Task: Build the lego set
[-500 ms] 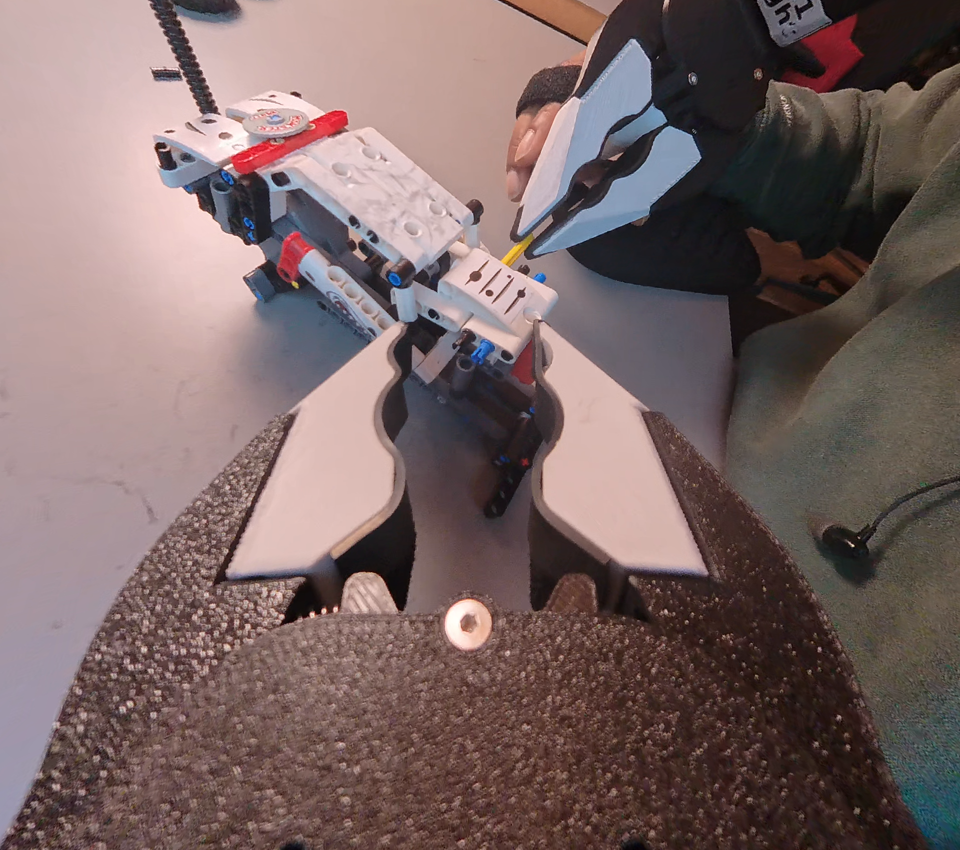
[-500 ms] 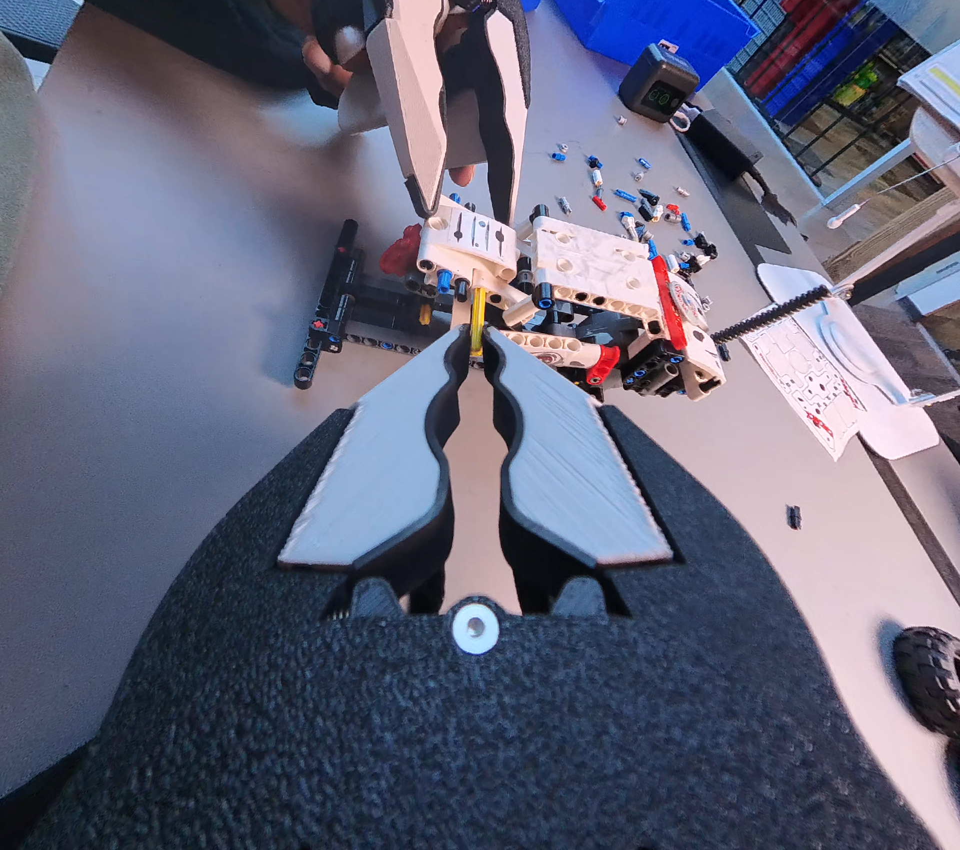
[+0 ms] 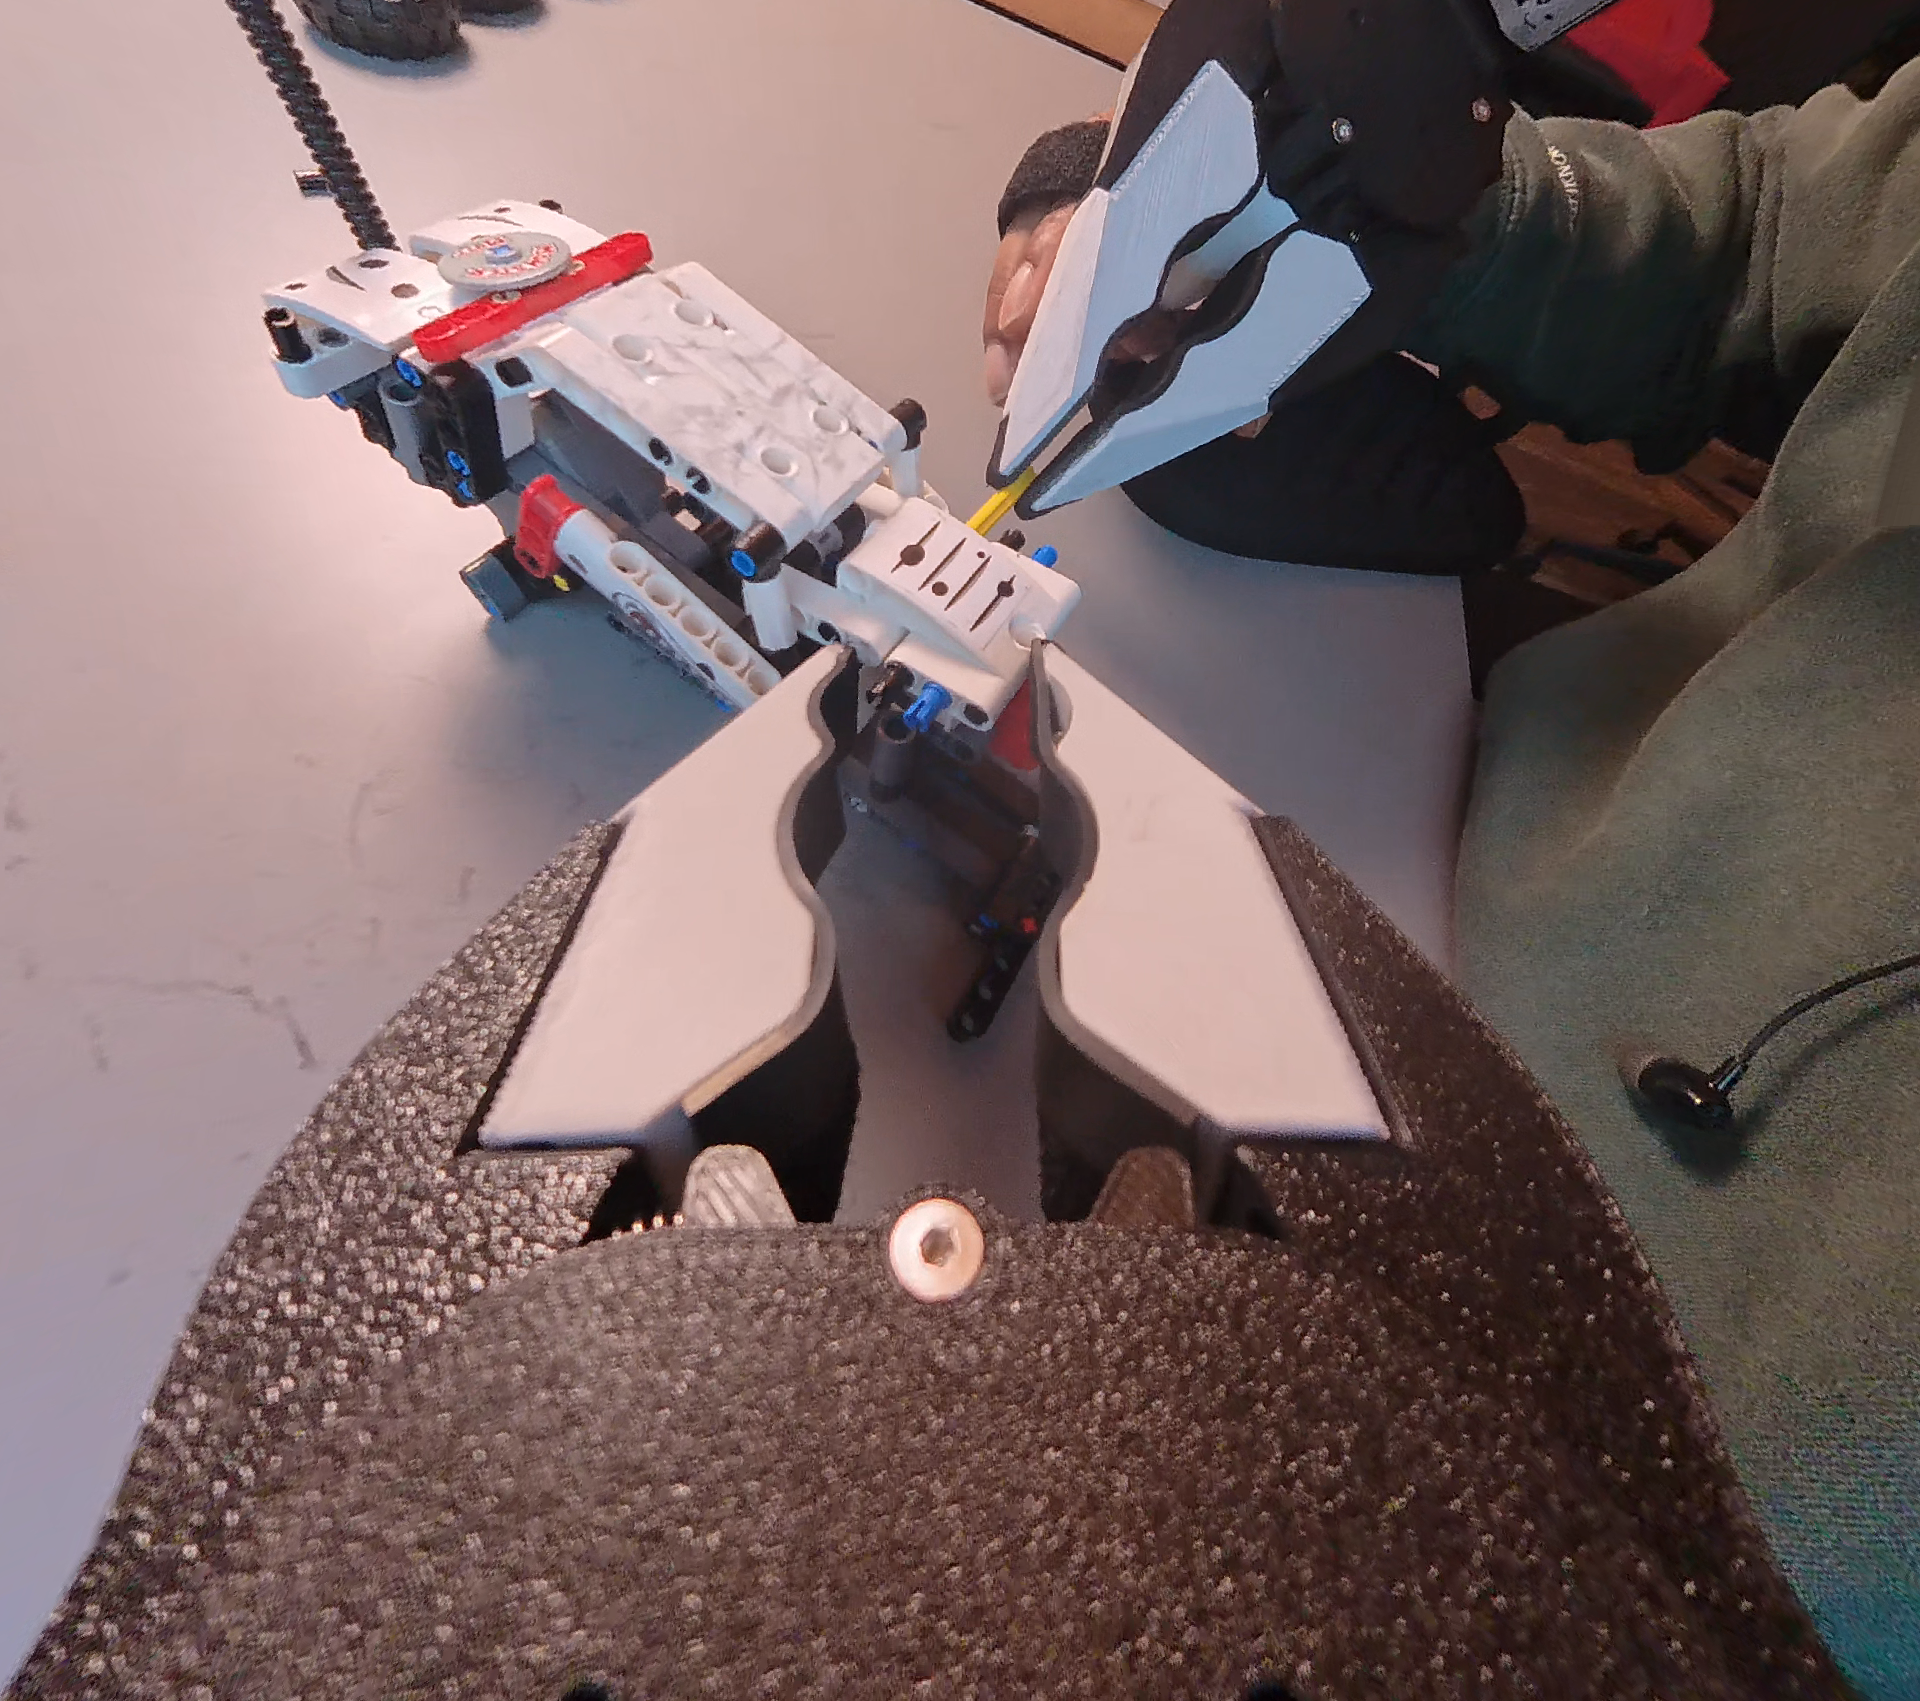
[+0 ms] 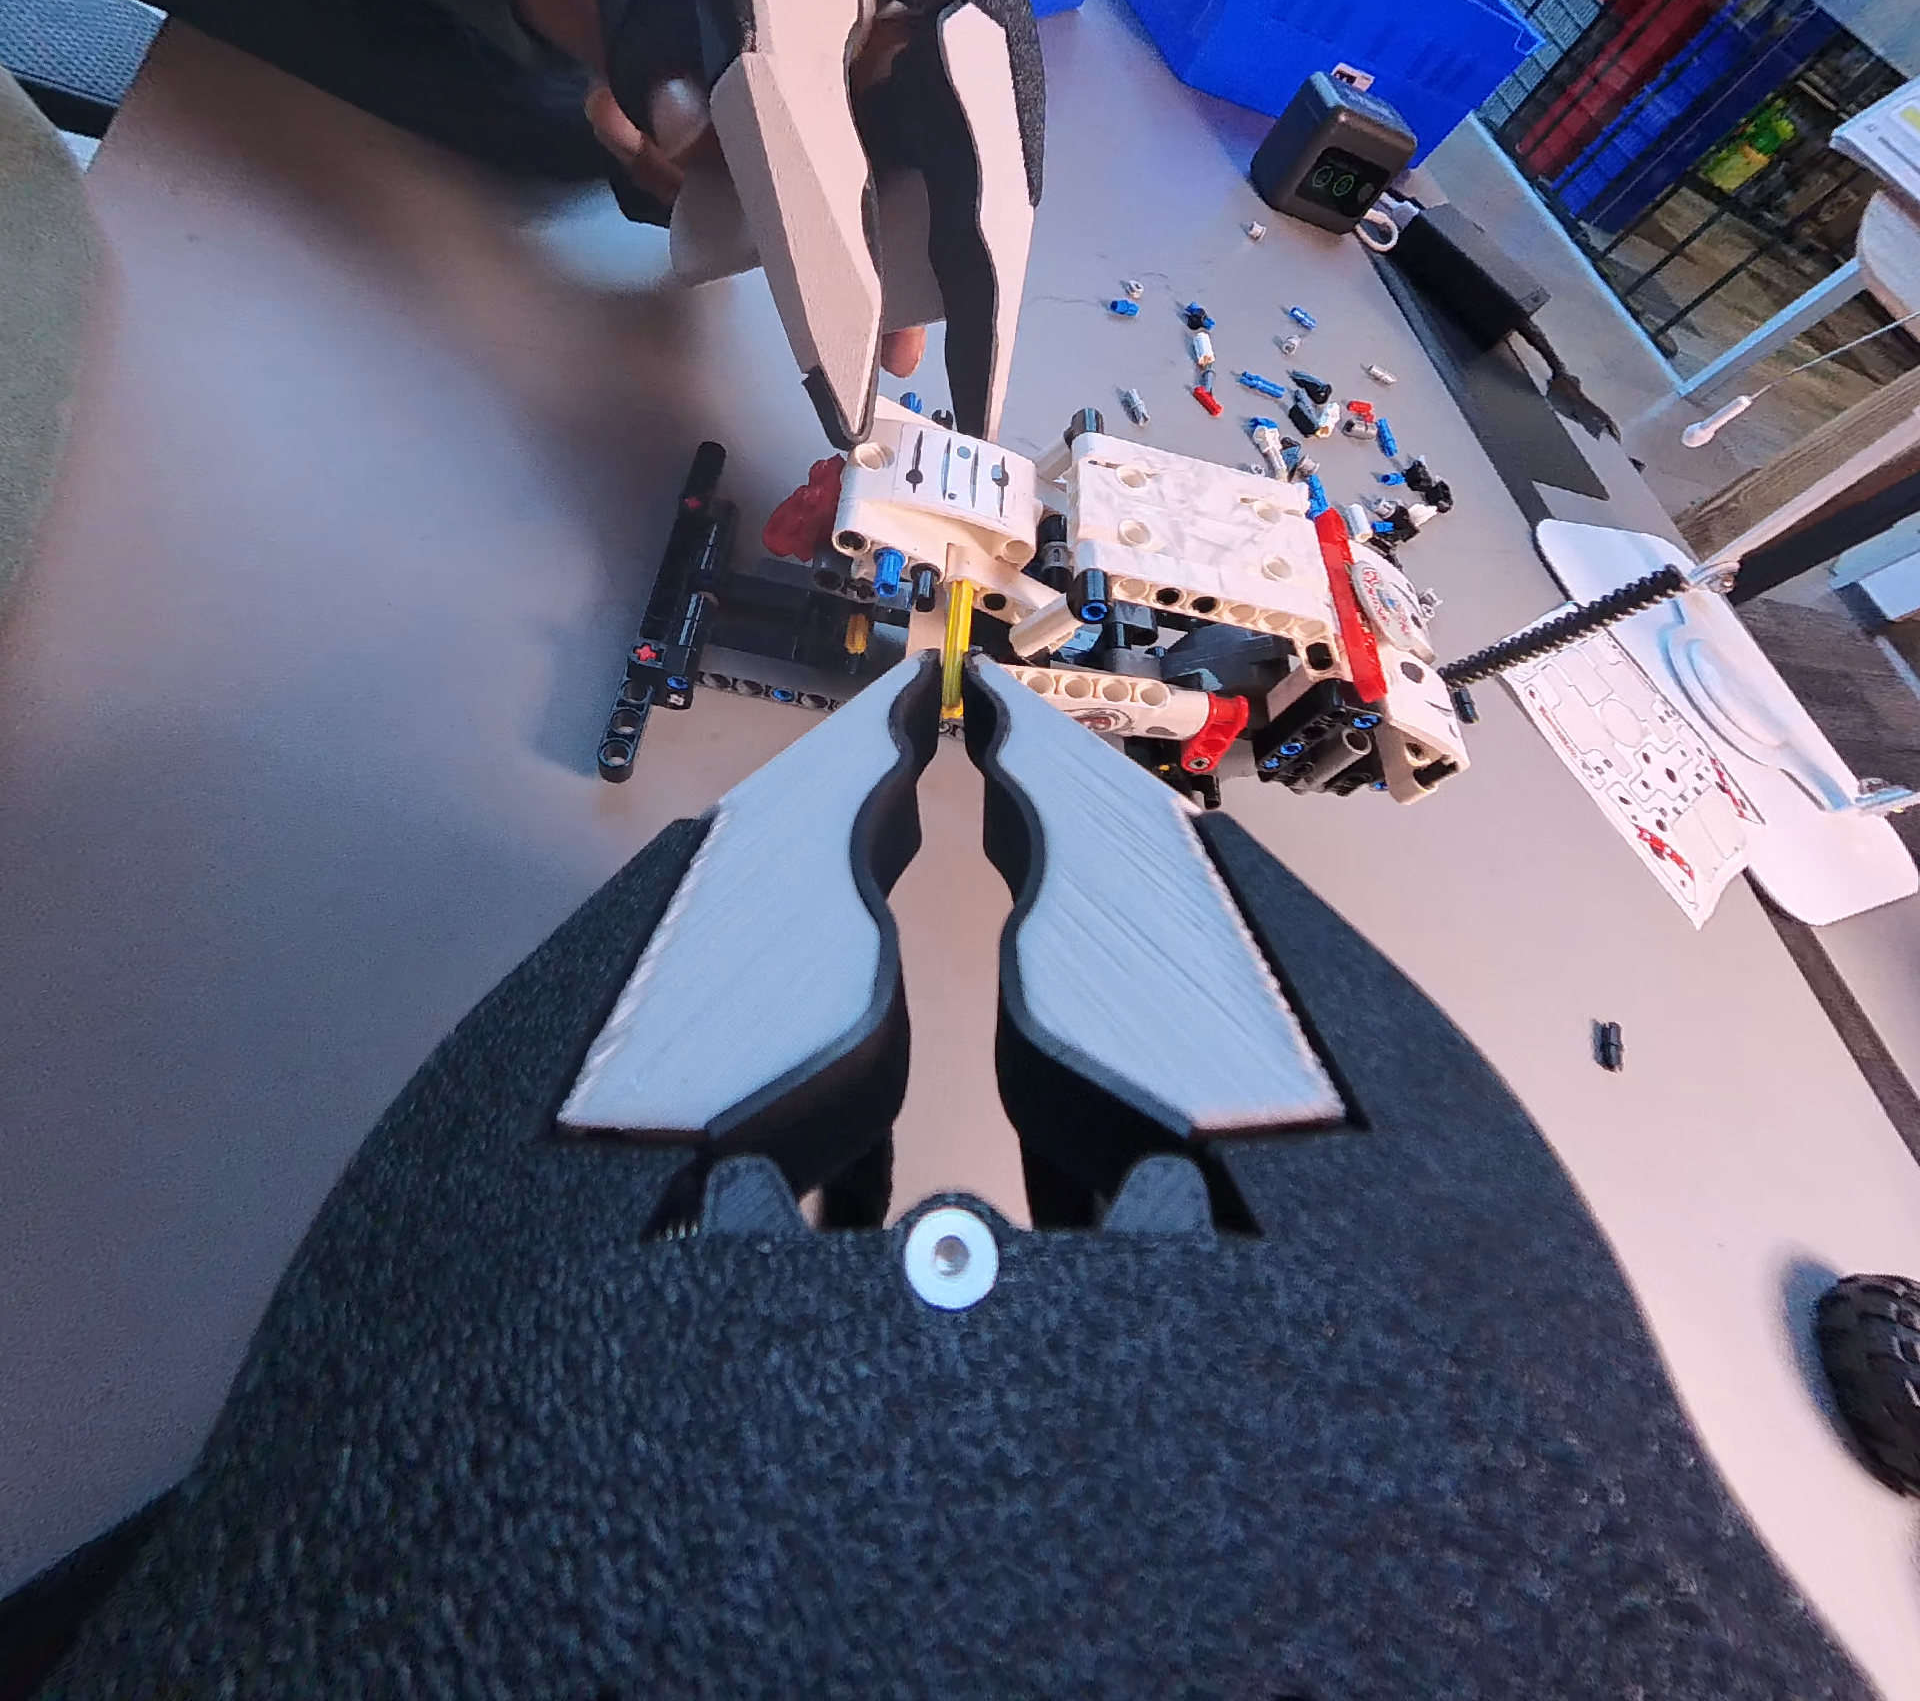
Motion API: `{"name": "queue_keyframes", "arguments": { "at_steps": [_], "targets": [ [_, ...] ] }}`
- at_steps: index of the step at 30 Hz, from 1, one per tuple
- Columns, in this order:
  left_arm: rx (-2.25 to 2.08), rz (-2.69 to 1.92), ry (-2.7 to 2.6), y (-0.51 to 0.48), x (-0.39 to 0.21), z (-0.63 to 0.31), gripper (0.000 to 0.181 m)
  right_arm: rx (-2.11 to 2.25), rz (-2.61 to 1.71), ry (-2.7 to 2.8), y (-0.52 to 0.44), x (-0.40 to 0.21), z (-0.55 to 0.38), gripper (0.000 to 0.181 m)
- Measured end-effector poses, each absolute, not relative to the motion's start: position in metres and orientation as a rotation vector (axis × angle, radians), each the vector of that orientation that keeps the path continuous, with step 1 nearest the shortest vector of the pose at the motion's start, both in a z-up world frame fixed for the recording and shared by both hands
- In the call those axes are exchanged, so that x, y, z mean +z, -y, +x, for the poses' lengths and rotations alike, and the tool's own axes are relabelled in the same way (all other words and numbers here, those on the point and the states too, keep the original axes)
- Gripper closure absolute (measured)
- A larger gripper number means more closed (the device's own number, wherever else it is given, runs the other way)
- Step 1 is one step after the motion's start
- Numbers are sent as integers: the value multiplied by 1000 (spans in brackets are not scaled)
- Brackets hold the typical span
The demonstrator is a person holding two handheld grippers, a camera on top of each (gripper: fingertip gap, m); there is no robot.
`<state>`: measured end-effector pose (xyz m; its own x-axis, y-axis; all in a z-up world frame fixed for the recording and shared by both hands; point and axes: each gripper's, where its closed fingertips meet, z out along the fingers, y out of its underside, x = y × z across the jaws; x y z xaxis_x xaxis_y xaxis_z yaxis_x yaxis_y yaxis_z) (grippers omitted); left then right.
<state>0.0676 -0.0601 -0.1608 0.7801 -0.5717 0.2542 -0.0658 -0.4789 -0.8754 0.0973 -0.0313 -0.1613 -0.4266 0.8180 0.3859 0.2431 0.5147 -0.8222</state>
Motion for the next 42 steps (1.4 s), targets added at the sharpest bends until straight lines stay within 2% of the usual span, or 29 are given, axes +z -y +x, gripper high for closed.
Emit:
{"name": "queue_keyframes", "arguments": {
  "at_steps": [19, 23, 26, 31, 42],
  "targets": [
    [-663, -1994, -502, 60, -161, 67, 150, 962, -839, 1969, 37, -160, 90, 180],
    [-699, -1981, -484, 60, -160, 68, 150, 947, -883, 1945, 33, -158, 93, 178],
    [-696, -1973, -487, 61, -160, 68, 151, 933, -901, 1948, 27, -154, 104, 170],
    [-697, -1970, -498, 59, -158, 71, 136, 897, -915, 1984, 26, -164, 104, 174],
    [-640, -1978, -502, 55, -161, 73, 145, 949, -955, 1985, 23, -165, 105, 178]
  ]
}}
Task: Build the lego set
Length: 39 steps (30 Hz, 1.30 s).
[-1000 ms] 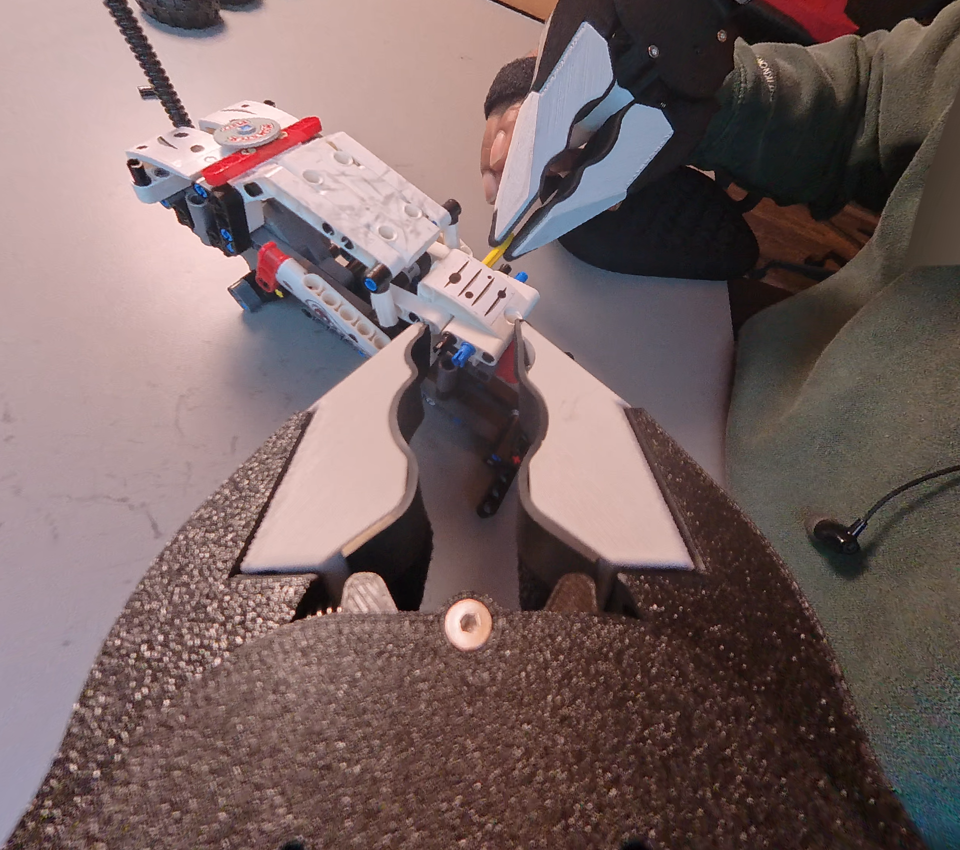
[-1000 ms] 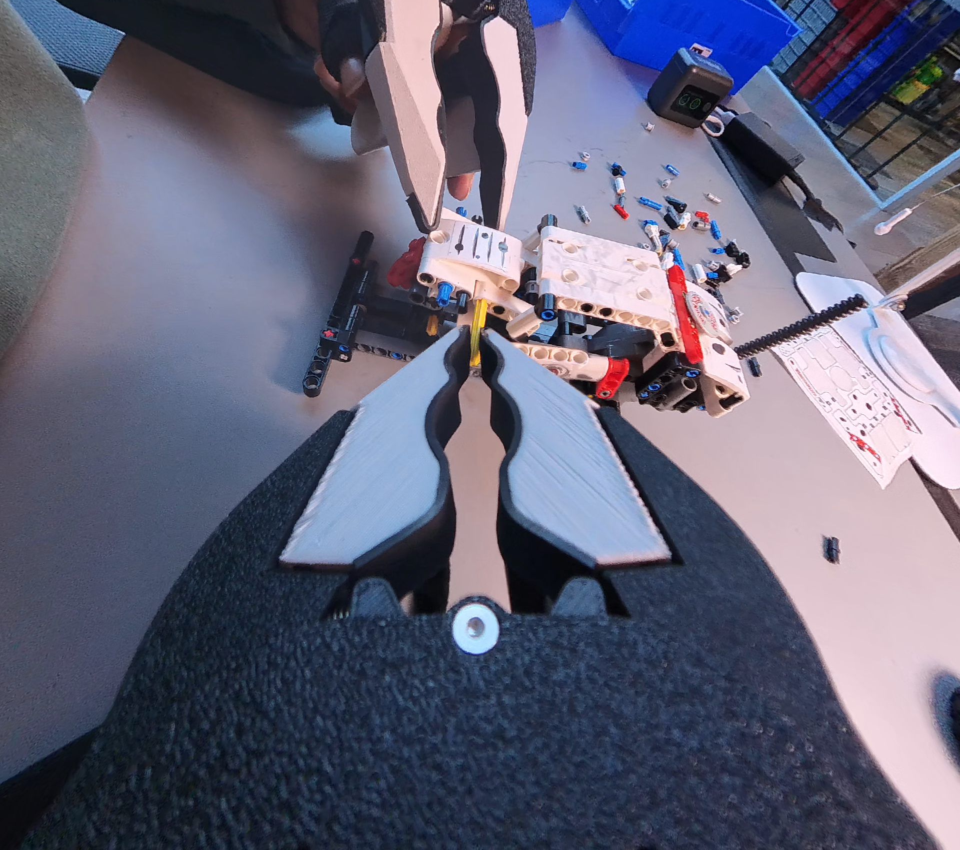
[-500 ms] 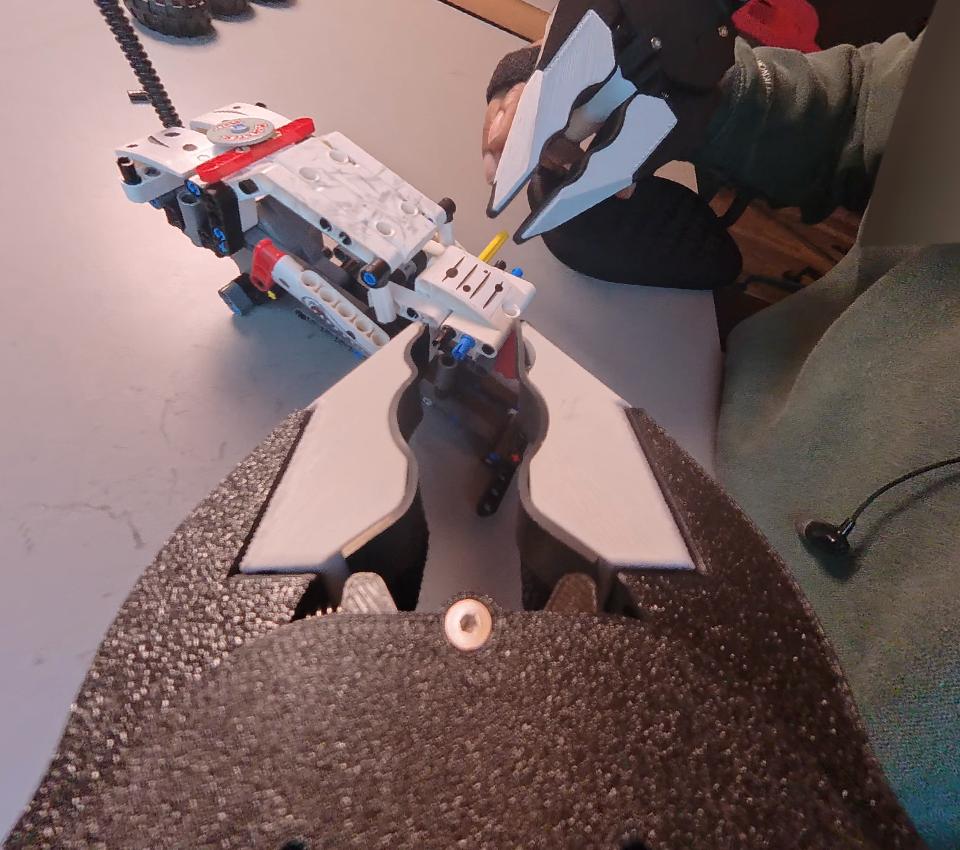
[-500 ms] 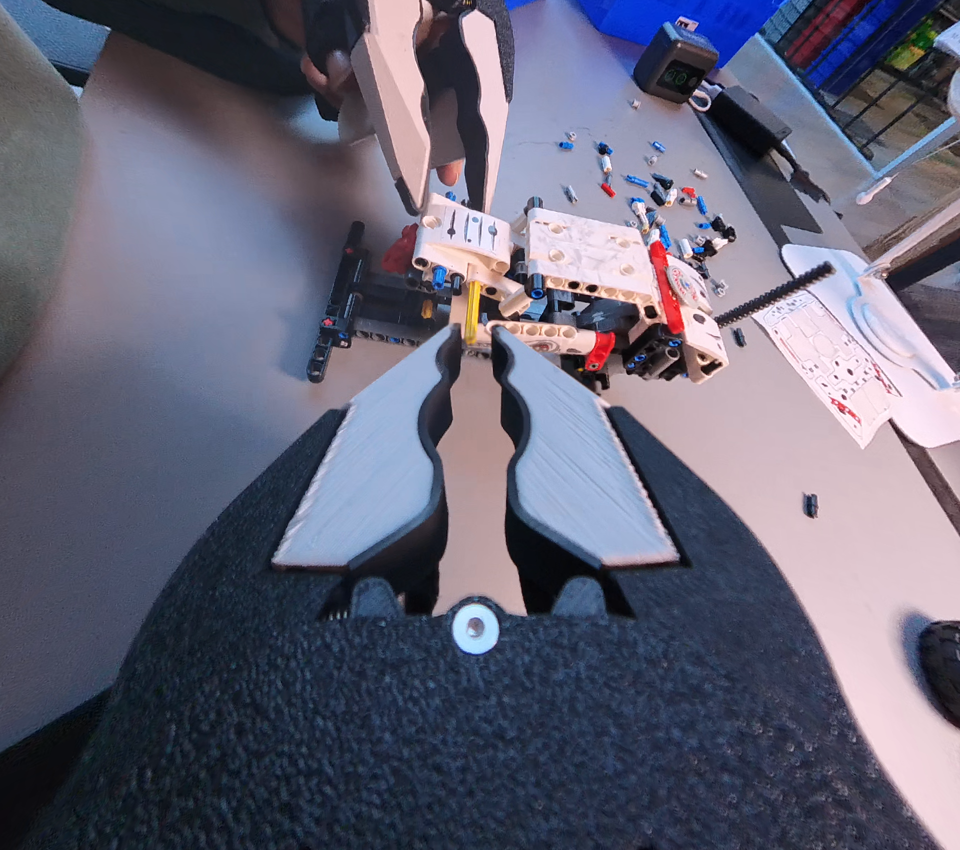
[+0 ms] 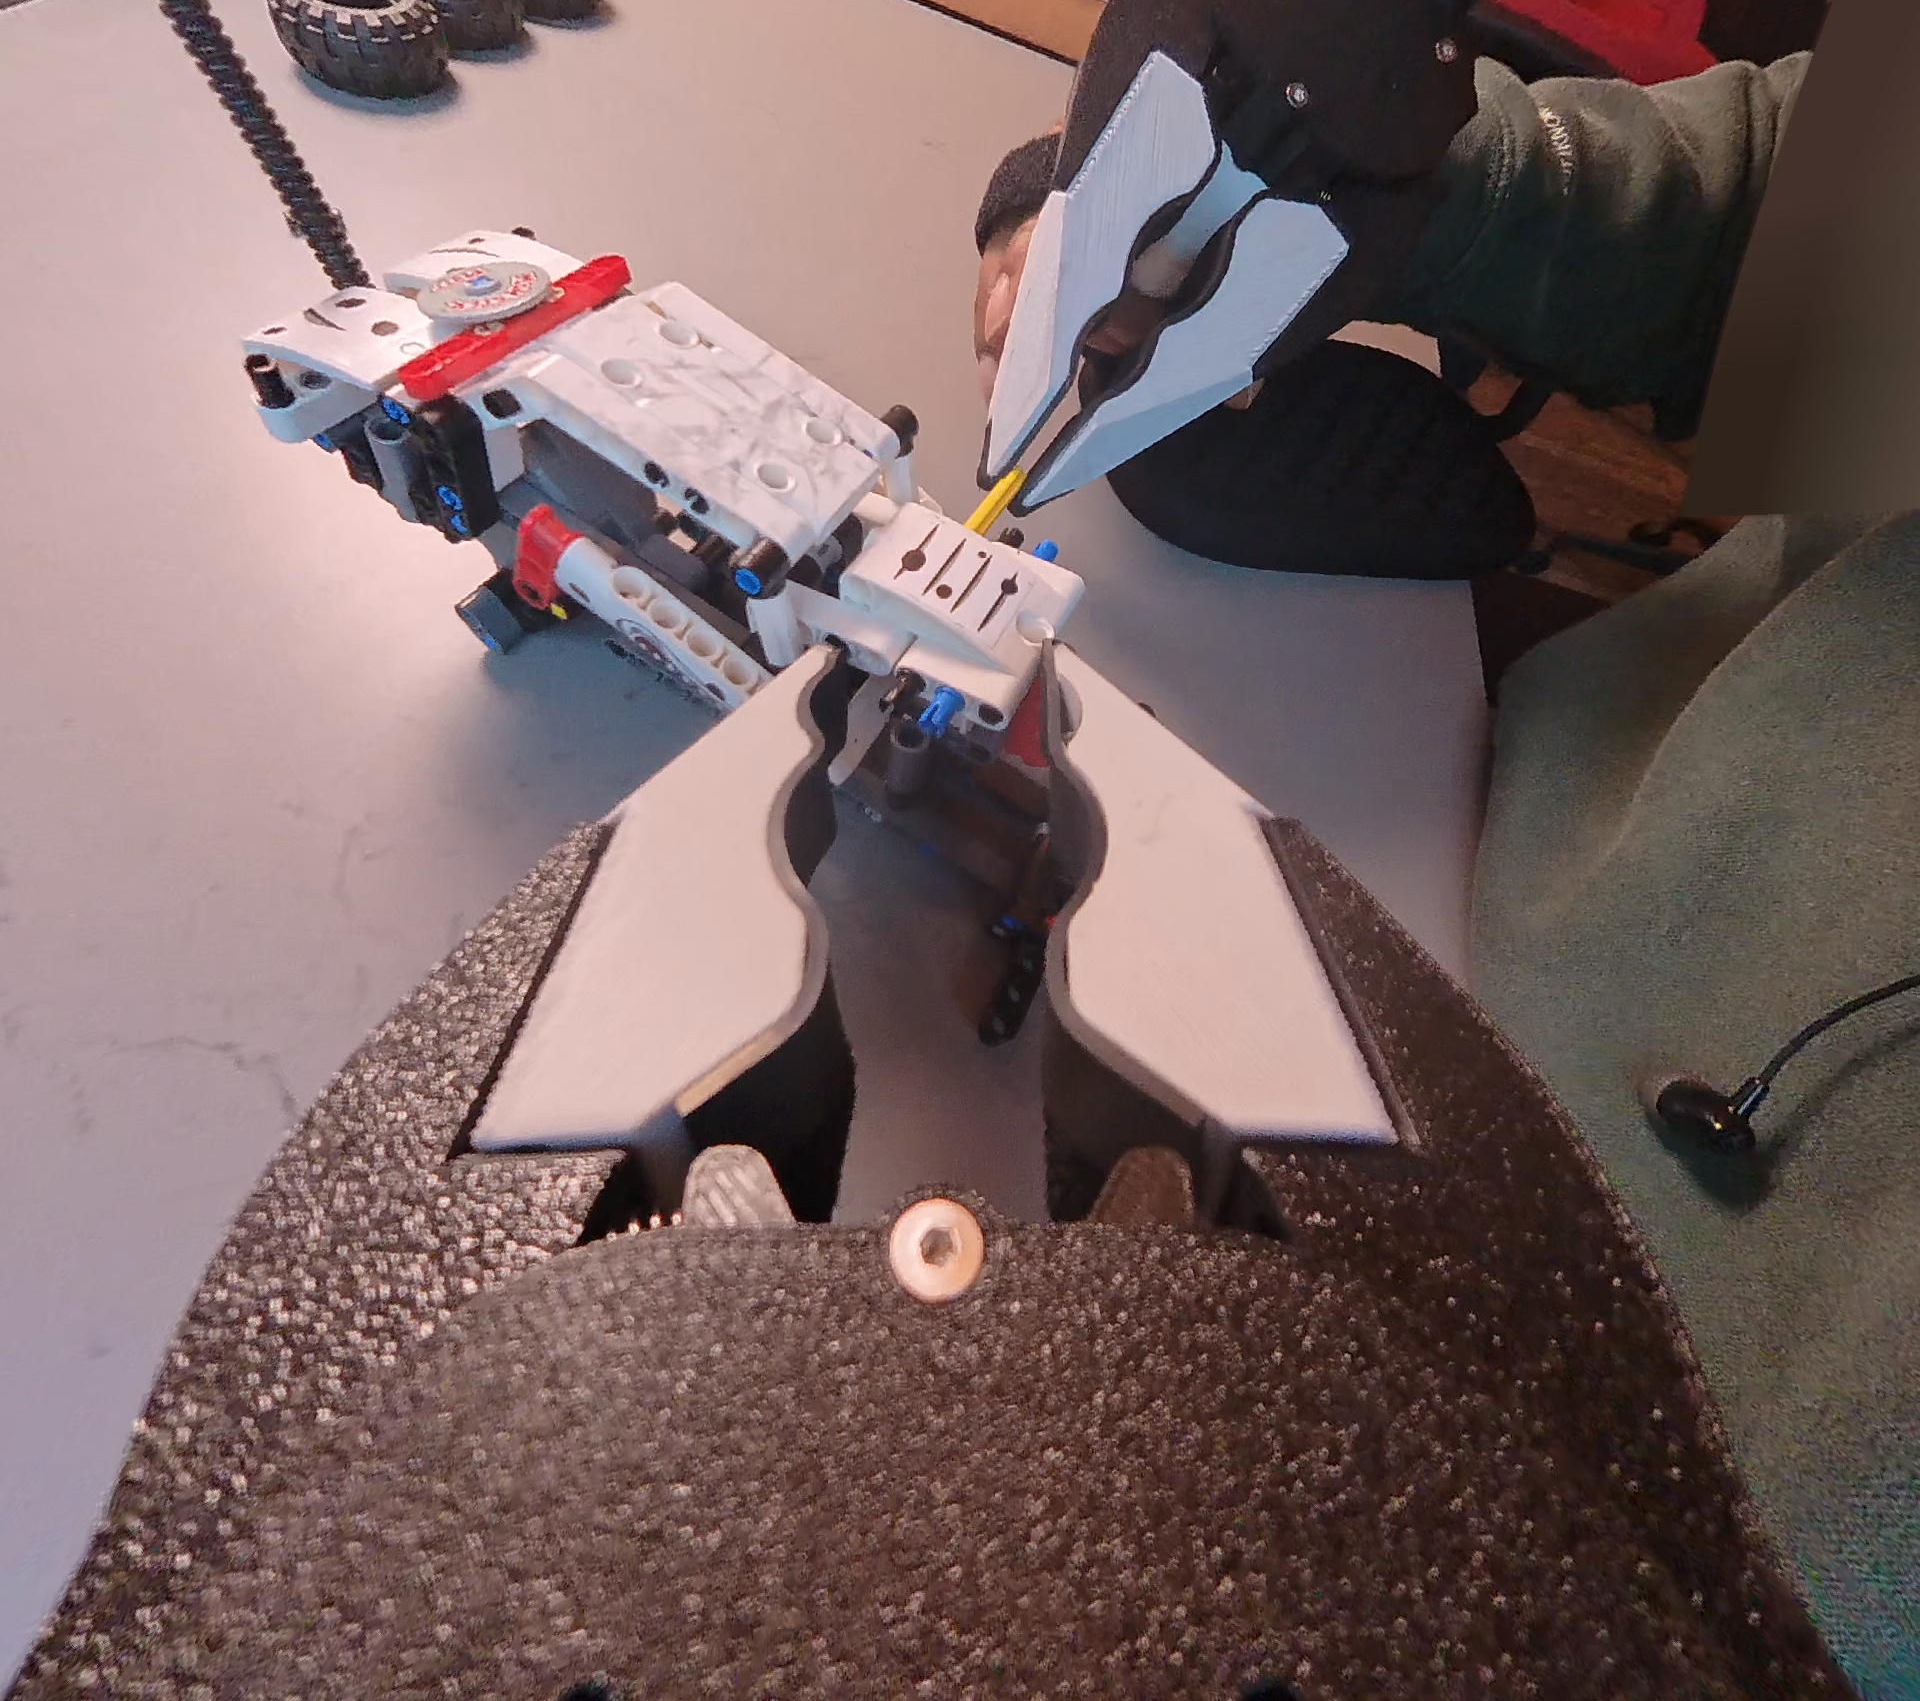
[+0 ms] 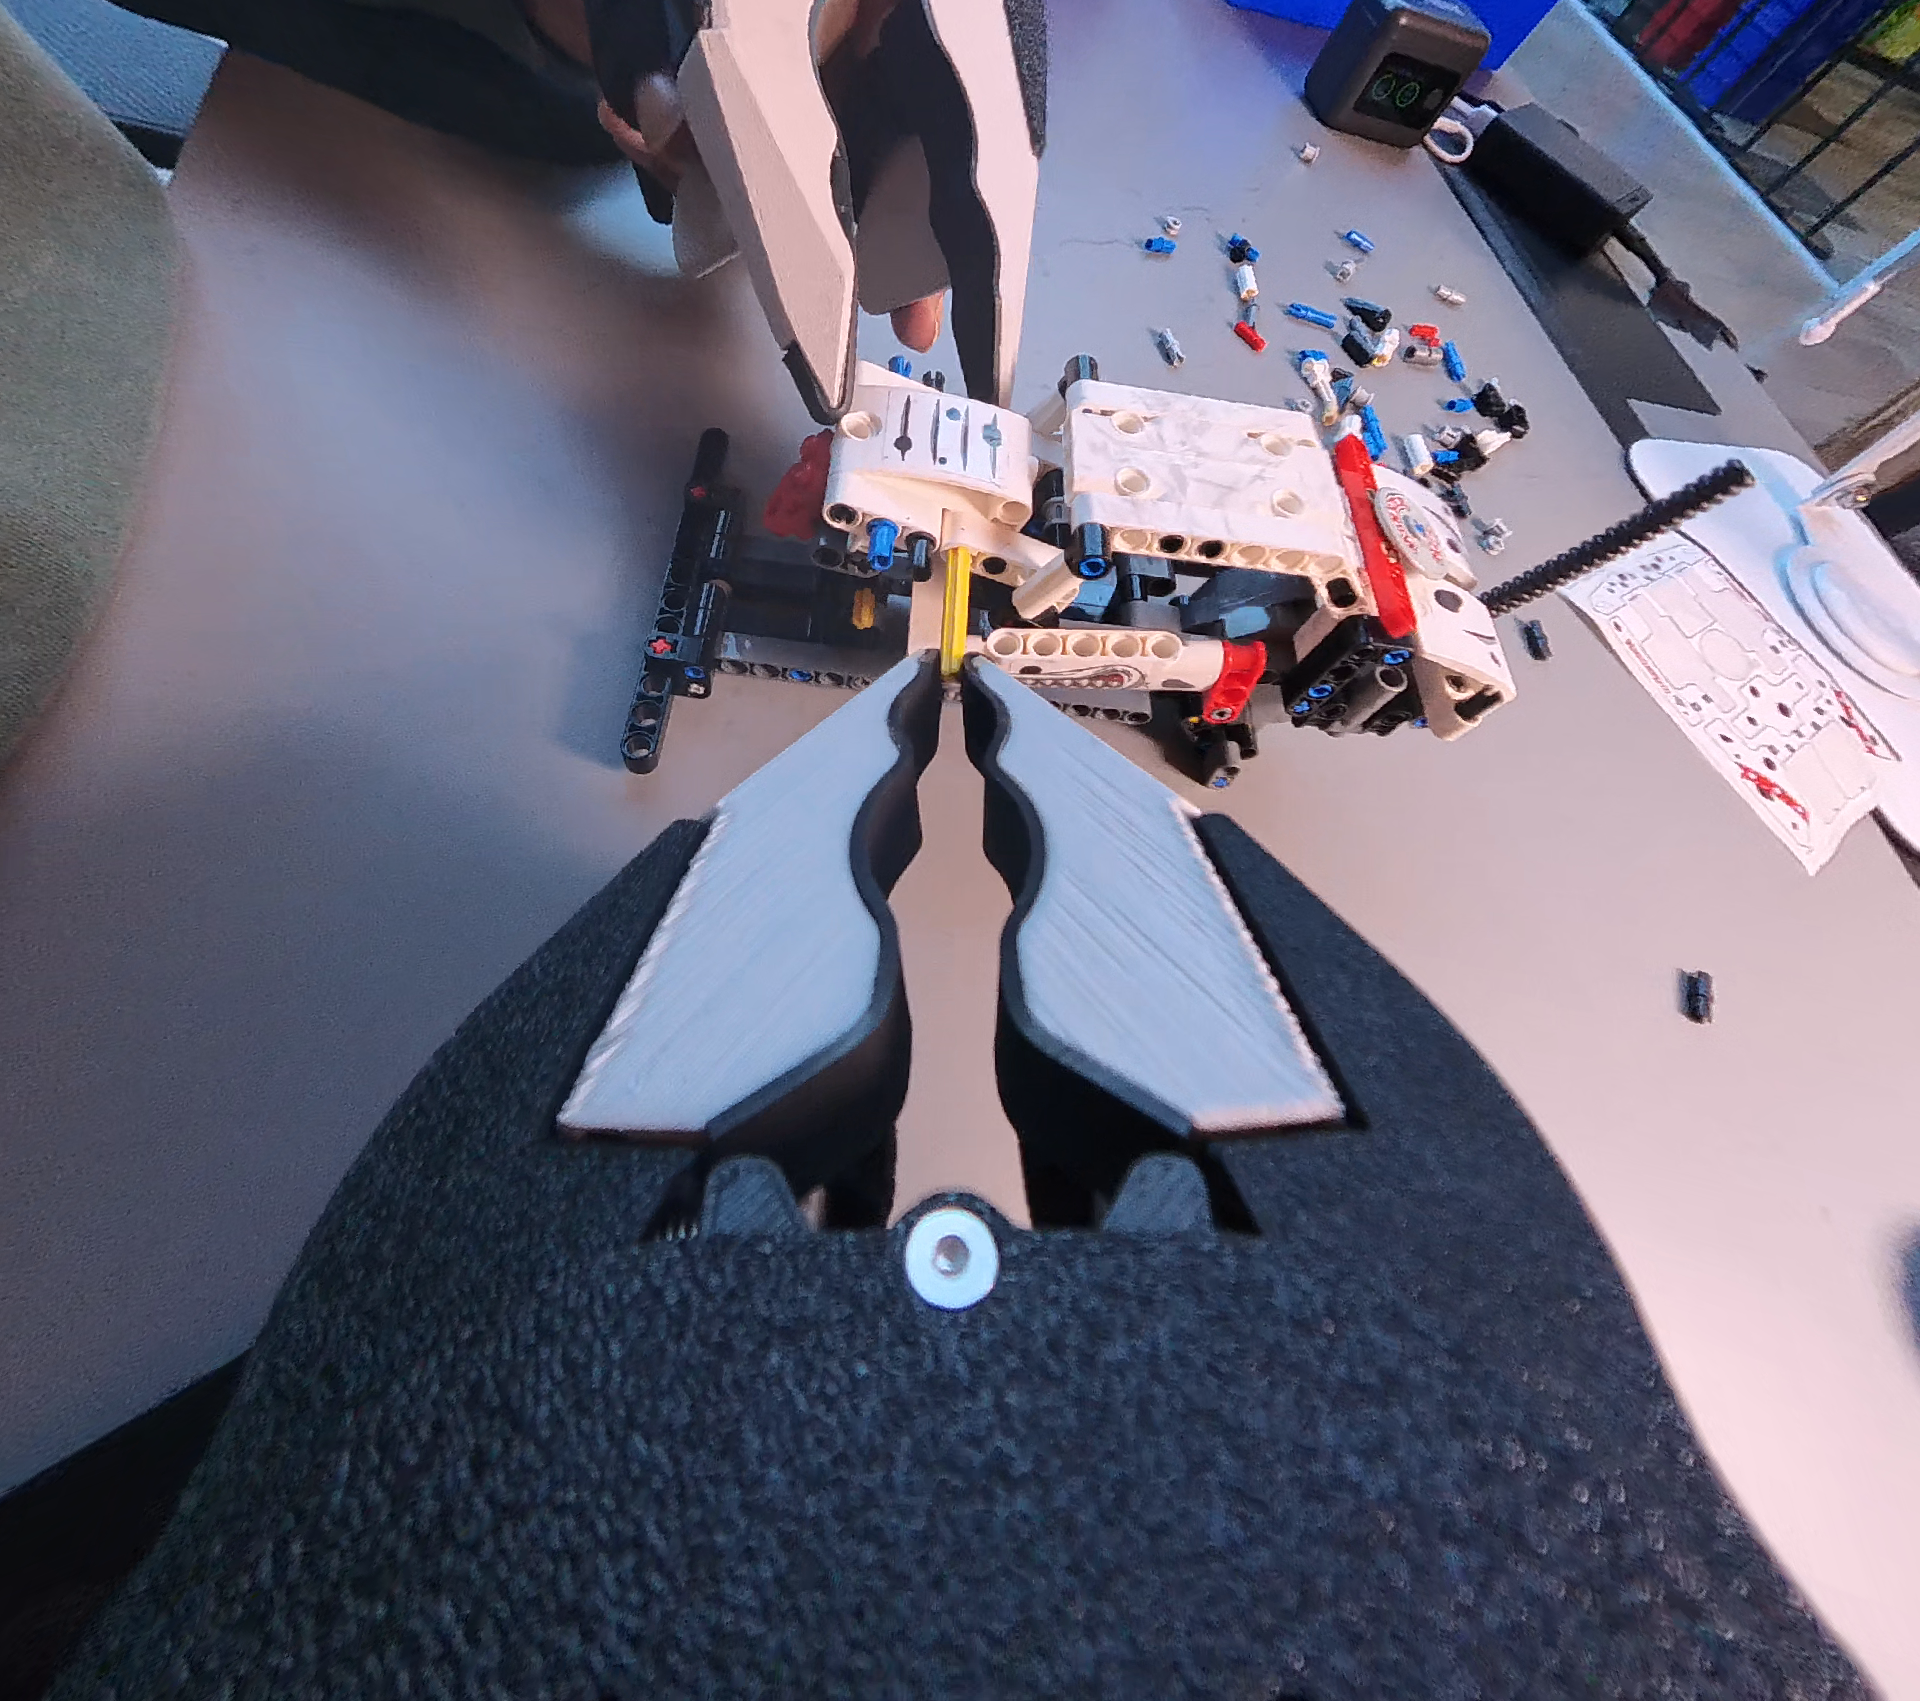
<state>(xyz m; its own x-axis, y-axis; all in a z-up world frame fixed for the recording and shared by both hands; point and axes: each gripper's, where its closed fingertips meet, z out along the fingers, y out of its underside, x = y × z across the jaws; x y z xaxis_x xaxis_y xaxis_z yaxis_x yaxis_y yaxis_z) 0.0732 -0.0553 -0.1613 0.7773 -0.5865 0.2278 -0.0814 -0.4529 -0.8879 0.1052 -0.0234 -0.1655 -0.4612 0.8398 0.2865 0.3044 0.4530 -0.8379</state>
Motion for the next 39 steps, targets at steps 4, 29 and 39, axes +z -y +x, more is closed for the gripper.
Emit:
{"name": "queue_keyframes", "arguments": {
  "at_steps": [4, 29, 39],
  "targets": [
    [-642, -1974, -511, 56, -162, 73, 146, 982, -963, 1969, 24, -164, 104, 179],
    [-691, -1980, -547, 58, -166, 89, 144, 981, -962, 1979, 28, -164, 103, 178],
    [-708, -1939, -517, 54, -160, 88, 138, 997, -1024, 1996, 18, -163, 110, 177]
  ]
}}
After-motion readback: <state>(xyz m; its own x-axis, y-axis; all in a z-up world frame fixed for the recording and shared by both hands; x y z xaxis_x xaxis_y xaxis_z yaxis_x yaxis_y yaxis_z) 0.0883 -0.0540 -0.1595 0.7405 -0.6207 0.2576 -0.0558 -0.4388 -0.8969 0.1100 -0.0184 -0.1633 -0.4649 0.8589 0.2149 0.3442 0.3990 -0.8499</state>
